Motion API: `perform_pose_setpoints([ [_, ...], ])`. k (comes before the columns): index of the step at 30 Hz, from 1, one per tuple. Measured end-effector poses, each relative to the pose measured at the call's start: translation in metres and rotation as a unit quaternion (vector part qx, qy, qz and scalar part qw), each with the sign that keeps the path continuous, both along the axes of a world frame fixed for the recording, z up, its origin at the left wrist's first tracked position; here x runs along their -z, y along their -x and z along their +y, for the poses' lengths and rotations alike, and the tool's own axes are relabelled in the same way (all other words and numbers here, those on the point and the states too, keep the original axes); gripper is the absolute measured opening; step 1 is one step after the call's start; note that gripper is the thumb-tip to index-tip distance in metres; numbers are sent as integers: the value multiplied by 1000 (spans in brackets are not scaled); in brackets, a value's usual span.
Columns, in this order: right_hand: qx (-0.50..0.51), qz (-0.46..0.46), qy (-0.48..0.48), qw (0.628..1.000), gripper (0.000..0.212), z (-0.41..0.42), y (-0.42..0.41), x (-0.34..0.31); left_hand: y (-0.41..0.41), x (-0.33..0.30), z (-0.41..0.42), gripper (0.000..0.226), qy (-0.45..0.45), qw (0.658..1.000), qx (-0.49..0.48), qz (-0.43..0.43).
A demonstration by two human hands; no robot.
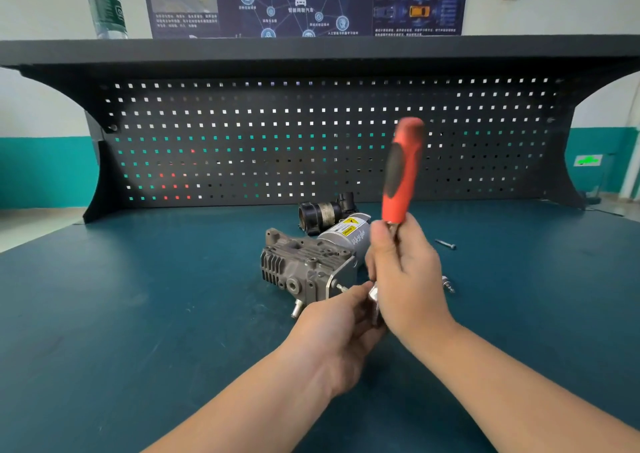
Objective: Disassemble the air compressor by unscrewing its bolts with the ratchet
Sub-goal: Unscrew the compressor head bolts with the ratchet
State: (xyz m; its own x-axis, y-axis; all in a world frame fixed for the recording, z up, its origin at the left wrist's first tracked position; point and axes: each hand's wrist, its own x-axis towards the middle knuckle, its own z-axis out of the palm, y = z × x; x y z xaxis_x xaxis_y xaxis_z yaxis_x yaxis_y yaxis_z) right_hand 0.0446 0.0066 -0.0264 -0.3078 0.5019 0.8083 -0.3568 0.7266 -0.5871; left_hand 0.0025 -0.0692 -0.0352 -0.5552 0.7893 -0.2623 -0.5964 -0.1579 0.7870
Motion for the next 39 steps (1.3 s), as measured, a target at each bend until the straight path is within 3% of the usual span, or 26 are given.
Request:
perform_pose_setpoints([
  [3,20,-23,-280,960,10,-7,-7,-1,0,-1,-5,22,-35,999,38,-5],
  [4,25,-25,-342,939,9,-8,-7,-1,0,-1,-7,29,-55,998,40,-16],
  [6,31,-27,-373,927,15,-7,-7,0,0,-1,-8,32,-74,996,36,-28],
  [8,28,-34,-293,955,18,-5,-6,1,0,0,-5,22,-62,997,43,-26],
  [11,-21,-30,-71,997,21,1,-3,1,2,2,1,16,-16,999,28,6],
  [14,-11,-18,125,992,31,13,3,-1,2,3,3,14,-13,1000,13,-3],
  [17,14,-62,307,949,36,26,11,2,3,3,4,12,-7,1000,4,-7],
  [21,-52,-65,545,834,28,36,16,10,1,2,1,12,-7,1000,6,-4],
  [23,-80,-55,587,804,25,35,18,12,1,2,1,13,-11,1000,4,-8],
  [24,-85,-45,585,805,25,34,19,13,1,2,1,13,-11,1000,1,-9],
  [25,-84,-35,565,820,27,33,19,12,1,2,1,12,-10,1000,-4,-10],
  [27,-55,-14,461,886,32,28,16,7,1,3,2,12,-16,1000,-13,-11],
  [29,-17,-4,281,960,33,19,10,2,1,3,2,10,-16,1000,-17,-10],
  [31,-19,0,80,997,27,7,1,-1,1,3,1,11,-13,1000,-10,-4],
  [33,-11,-30,-120,992,17,-1,-5,-2,1,3,0,15,-16,1000,11,7],
  [35,22,-54,-265,962,10,-5,-6,-3,2,2,-1,20,-27,999,27,8],
  [37,44,-50,-287,956,15,-4,-5,-2,3,1,-2,21,-30,999,30,7],
  [39,25,-40,-193,980,16,-3,-4,-2,2,0,-1,20,-23,1000,20,2],
])
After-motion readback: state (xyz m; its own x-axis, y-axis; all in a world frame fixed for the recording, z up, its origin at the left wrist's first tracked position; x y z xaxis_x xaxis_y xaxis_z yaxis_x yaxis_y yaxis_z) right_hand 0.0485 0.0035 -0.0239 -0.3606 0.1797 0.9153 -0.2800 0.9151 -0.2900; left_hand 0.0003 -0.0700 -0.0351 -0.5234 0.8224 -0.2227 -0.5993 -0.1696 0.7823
